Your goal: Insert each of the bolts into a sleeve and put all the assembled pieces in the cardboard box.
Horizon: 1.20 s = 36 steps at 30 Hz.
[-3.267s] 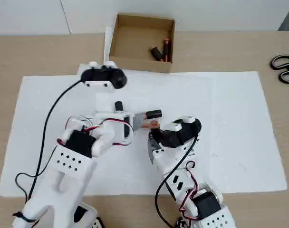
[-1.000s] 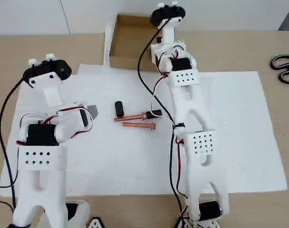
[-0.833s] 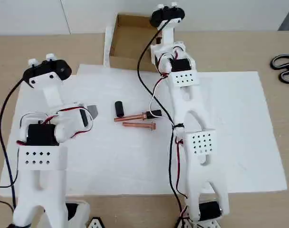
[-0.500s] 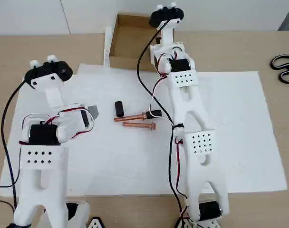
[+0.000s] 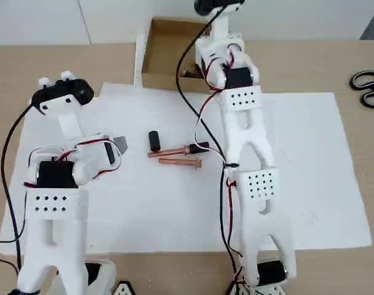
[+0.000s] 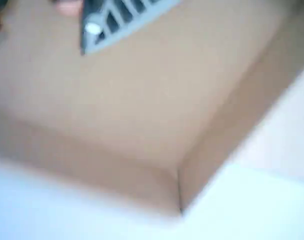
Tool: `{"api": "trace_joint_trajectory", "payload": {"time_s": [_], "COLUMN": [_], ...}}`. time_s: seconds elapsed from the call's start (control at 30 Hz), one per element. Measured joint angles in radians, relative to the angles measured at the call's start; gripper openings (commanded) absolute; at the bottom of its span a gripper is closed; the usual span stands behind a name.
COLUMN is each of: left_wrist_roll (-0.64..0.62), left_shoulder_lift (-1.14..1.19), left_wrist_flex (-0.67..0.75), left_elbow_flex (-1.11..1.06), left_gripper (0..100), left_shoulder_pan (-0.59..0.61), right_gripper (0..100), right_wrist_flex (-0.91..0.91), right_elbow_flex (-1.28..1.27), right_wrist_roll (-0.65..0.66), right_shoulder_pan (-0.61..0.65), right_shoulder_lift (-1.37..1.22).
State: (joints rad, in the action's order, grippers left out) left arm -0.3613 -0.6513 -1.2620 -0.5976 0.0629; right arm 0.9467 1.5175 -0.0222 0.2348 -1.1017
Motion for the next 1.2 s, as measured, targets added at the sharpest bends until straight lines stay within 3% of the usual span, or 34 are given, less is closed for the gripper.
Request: {"api": "trace_joint_trajectory", "payload": {"time_s": [0.33,0.6,0.77,0.9,1.2], "left_wrist_roll": [0.0,0.006,0.092,0.146,0.173], "left_shoulder_lift": [0.0,0.0,0.0,0.0,0.0], "left_wrist_flex": [0.0,0.0,-0.029,-0.044,-0.046], "left_elbow_flex": [0.0,0.0,0.0,0.0,0.0], "left_gripper": [22,22,22,22,22], "left_shoulder_pan": [0.0,0.0,0.0,0.0,0.0], "right_gripper": [15.5,15.5,15.5,15.6,15.6], "right_wrist_flex": [0.681,0.746,0.749,0.749,0.746], "right_elbow_flex": [0.121,0.132,0.1,-0.146,-1.011], "right_wrist_roll": [0.0,0.0,0.071,0.103,0.106], "right_shoulder_pan": [0.002,0.028,0.026,0.026,0.049], "right_shoulder_lift": [0.213,0.356,0.462,0.572,1.069]}}
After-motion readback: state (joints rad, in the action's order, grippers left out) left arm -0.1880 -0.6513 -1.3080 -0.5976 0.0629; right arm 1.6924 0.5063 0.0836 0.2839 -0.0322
